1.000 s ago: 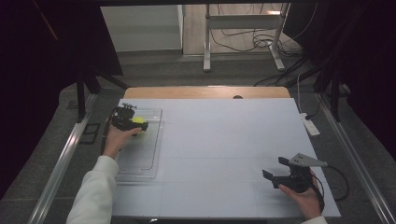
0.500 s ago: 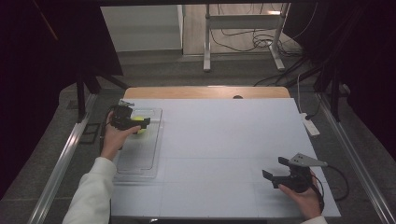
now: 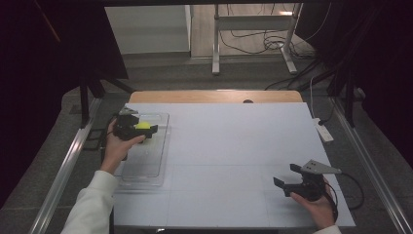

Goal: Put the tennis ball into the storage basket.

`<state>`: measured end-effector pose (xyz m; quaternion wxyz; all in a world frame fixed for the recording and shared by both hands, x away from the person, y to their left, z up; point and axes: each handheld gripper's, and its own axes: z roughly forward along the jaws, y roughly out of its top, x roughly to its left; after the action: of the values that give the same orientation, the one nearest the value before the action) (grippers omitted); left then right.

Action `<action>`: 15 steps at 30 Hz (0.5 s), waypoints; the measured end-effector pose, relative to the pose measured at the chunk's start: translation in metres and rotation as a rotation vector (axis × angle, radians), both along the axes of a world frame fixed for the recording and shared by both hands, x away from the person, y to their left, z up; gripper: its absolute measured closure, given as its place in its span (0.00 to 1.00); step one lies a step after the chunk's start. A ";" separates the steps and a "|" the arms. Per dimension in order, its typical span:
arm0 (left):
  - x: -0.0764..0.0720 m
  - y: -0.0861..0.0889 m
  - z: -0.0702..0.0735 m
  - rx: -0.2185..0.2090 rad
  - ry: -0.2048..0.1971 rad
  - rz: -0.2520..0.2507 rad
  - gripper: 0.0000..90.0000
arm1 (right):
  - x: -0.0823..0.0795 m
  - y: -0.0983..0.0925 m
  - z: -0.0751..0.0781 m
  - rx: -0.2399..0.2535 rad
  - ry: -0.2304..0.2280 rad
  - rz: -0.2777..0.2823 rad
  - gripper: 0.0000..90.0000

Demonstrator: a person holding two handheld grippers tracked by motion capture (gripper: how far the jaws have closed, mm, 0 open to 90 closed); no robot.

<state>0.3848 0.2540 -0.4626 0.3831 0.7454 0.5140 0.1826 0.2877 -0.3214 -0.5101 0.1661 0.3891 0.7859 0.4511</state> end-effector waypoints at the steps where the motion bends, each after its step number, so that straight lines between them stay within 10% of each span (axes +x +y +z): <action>1: -0.002 0.000 0.001 -0.002 -0.005 -0.005 0.13 | 0.000 0.000 0.000 0.000 0.001 0.001 0.12; 15: -0.030 -0.005 0.009 -0.053 -0.080 -0.083 0.13 | 0.004 -0.003 -0.002 0.017 0.016 -0.003 0.12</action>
<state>0.3549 0.2492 -0.4534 0.4302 0.7479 0.4715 0.1823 0.2915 -0.3247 -0.5123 0.1573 0.3953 0.7825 0.4545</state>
